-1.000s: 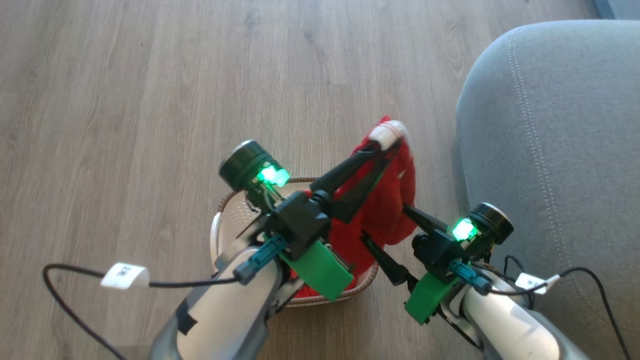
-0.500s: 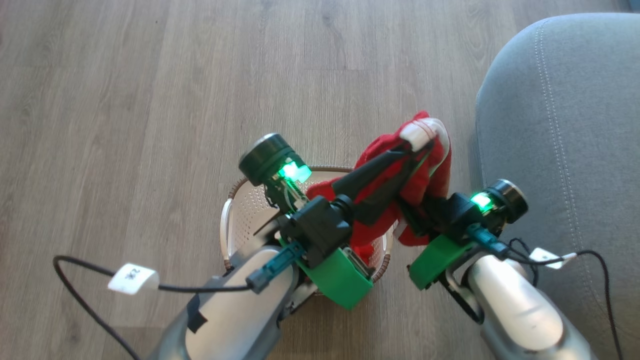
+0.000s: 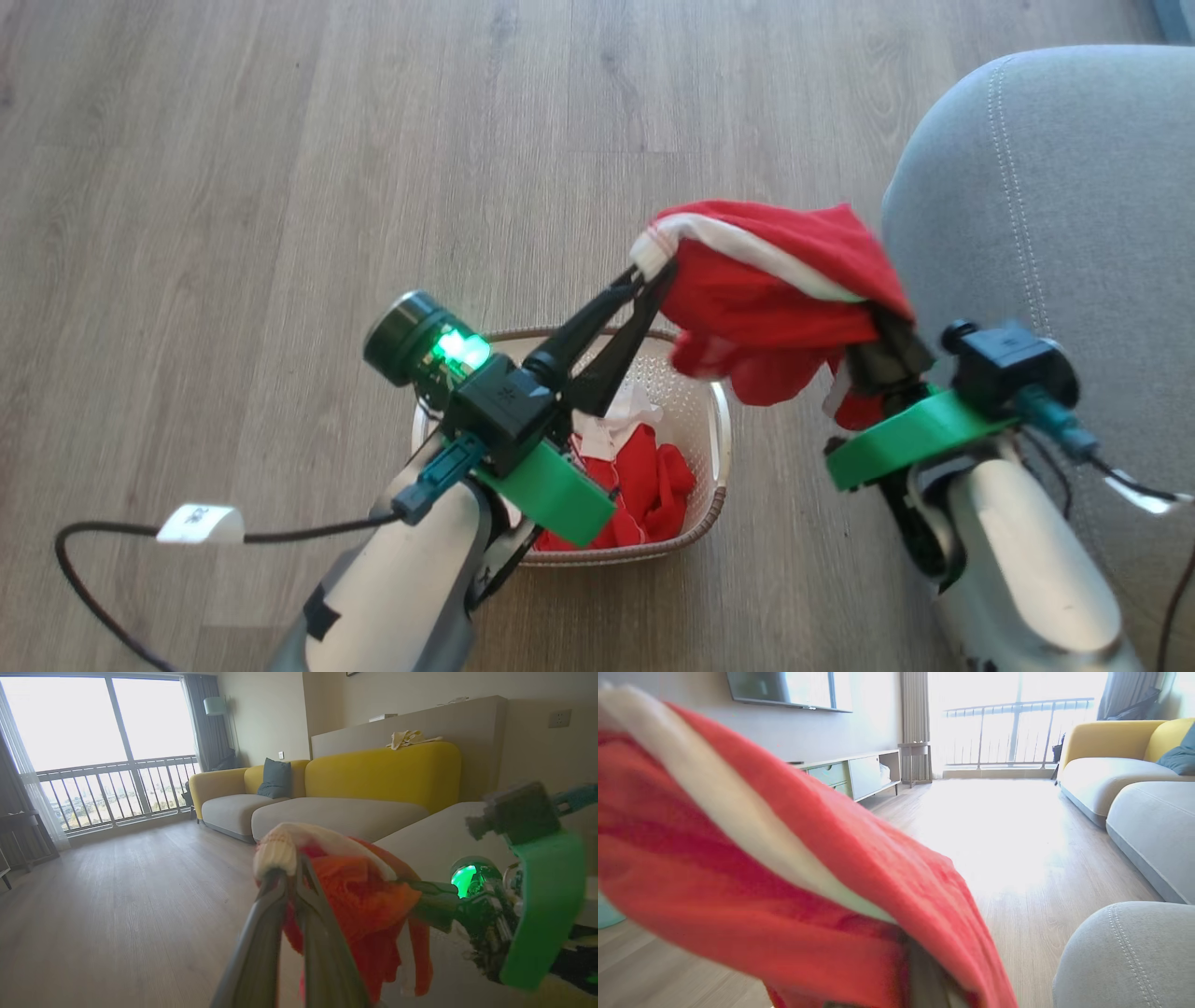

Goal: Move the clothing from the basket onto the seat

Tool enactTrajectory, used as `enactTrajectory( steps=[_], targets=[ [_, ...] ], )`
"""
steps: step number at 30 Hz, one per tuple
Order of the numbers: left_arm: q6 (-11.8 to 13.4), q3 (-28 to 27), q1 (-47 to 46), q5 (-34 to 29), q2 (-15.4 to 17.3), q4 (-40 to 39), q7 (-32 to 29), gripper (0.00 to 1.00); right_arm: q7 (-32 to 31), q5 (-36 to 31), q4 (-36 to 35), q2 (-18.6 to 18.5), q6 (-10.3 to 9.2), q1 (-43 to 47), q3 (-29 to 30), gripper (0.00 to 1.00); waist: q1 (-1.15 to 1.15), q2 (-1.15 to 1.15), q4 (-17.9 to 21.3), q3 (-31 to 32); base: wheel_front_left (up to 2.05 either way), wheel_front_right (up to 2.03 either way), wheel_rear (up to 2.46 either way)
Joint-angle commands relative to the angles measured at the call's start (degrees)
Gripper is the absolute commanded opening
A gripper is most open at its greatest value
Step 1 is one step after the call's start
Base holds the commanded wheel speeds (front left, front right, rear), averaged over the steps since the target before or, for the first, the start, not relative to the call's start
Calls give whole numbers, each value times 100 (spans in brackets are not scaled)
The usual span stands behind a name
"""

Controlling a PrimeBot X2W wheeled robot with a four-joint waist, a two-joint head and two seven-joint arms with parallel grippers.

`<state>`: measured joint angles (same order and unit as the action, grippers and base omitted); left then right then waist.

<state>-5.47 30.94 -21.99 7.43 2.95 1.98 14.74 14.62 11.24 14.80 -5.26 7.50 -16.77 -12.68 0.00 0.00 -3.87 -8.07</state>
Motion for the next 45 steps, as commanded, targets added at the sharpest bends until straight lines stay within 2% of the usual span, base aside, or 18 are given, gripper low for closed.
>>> enactTrajectory(
  steps=[1, 9, 18, 19, 20, 21, 22, 23, 26, 37, 45],
  targets=[
    [-47, -268, -31, -27, -7, -90, 26, 0, 38, 114, -325, 109, -1, -73, 101, 0, 0, 0, 5, 32, 0, 0, 0],
    [-138, -290, 293, -46, -7, 515, 26, 0, 38, 289, -570, 175, -1, -71, 226, 0, 0, 0, 59, 162, 0, 0, 0],
    [-192, 31, 445, 20, -7, 1133, 26, 0, 38, 362, -689, 193, -1, -93, 90, 0, 0, 0, 125, 227, 0, 0, 0],
    [-194, 49, 461, 15, -7, 1200, 26, 5, 38, 359, -687, 189, -1, -88, 80, 0, 0, 0, 132, 238, 0, 0, 0],
    [-195, 63, 473, -7, -7, 1249, 26, 38, 38, 346, -684, 179, -1, -83, 69, 0, 0, 0, 141, 250, 0, 0, 0],
    [-197, 67, 491, -27, -7, 1274, 26, 57, 38, 335, -683, 169, -1, -76, 60, 0, 0, 0, 149, 262, 0, 0, 0],
    [-197, 78, 503, -113, -1, 1297, 26, 87, 38, 318, -681, 156, -1, -67, 55, 0, 0, 0, 158, 273, 0, 0, 0],
    [-195, 94, 518, -242, 16, 1298, 26, 100, 38, 279, -679, 135, -1, -56, 51, 0, 0, 0, 170, 283, 0, 0, 0],
    [-181, 155, 675, -433, 30, 1374, 26, 100, 38, 197, -680, 111, -1, -15, 70, 0, 0, 0, 213, 303, 0, 0, 0],
    [-188, -106, 1212, -348, 4, 761, 26, 100, 38, 185, -864, 98, -1, 232, 489, 0, 0, 0, 263, 378, 0, 0, 0],
    [-198, -134, 1398, -302, -3, 773, 26, 100, 38, 174, -858, 64, -1, 318, 519, 0, 0, 0, 321, 466, 0, 0, 0]
  ],
)
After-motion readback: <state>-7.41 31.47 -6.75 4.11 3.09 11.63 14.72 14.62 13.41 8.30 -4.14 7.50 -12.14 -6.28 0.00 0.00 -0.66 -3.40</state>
